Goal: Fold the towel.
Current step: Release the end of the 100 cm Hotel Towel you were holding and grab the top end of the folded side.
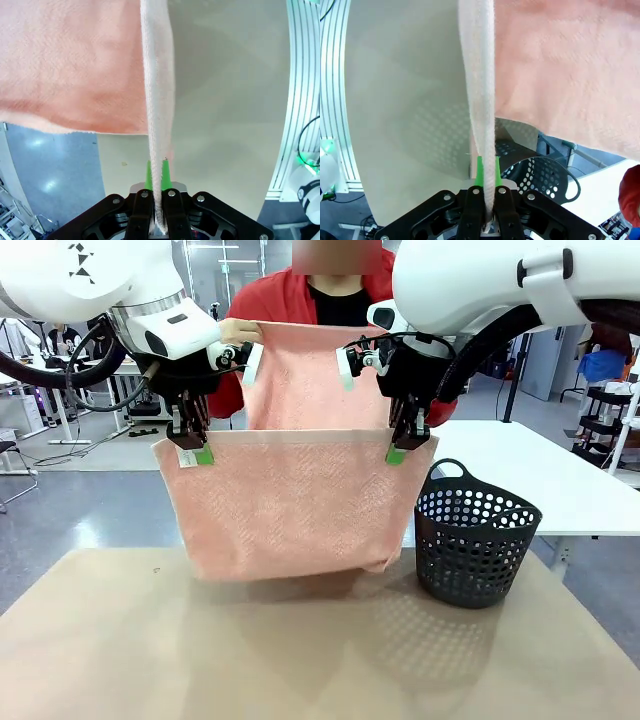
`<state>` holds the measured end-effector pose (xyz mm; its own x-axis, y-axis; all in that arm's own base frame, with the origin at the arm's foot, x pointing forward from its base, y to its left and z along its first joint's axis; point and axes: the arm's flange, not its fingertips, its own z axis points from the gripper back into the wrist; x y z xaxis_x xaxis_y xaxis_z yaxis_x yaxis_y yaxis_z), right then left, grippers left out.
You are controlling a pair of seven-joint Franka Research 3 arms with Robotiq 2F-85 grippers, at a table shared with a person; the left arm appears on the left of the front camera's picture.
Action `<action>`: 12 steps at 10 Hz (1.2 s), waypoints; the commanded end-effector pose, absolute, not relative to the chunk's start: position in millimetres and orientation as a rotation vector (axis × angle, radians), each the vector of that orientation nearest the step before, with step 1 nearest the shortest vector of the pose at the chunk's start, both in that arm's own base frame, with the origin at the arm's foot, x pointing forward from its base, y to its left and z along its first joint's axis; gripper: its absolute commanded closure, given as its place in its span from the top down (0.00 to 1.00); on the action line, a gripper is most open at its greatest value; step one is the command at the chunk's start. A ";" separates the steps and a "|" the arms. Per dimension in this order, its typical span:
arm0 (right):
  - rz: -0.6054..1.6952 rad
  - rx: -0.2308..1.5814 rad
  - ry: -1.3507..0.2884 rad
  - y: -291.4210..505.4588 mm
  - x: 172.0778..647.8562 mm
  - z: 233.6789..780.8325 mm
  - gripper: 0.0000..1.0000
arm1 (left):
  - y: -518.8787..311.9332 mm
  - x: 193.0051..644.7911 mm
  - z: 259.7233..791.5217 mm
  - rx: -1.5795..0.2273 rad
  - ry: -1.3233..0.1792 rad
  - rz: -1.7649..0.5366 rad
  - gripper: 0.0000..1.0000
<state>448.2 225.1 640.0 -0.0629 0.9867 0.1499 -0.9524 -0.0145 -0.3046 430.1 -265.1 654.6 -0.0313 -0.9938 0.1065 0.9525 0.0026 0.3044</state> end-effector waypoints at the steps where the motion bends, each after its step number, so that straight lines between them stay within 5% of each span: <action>1: 1.590 -0.119 -0.371 223.8 448.7 640.6 0.00 | -265.1 430.6 655.7 0.157 -0.332 -1.569 0.00; 12: 1.590 -0.119 -0.371 223.8 448.7 640.6 0.00 | -265.1 430.6 655.7 0.157 -0.332 -1.569 0.00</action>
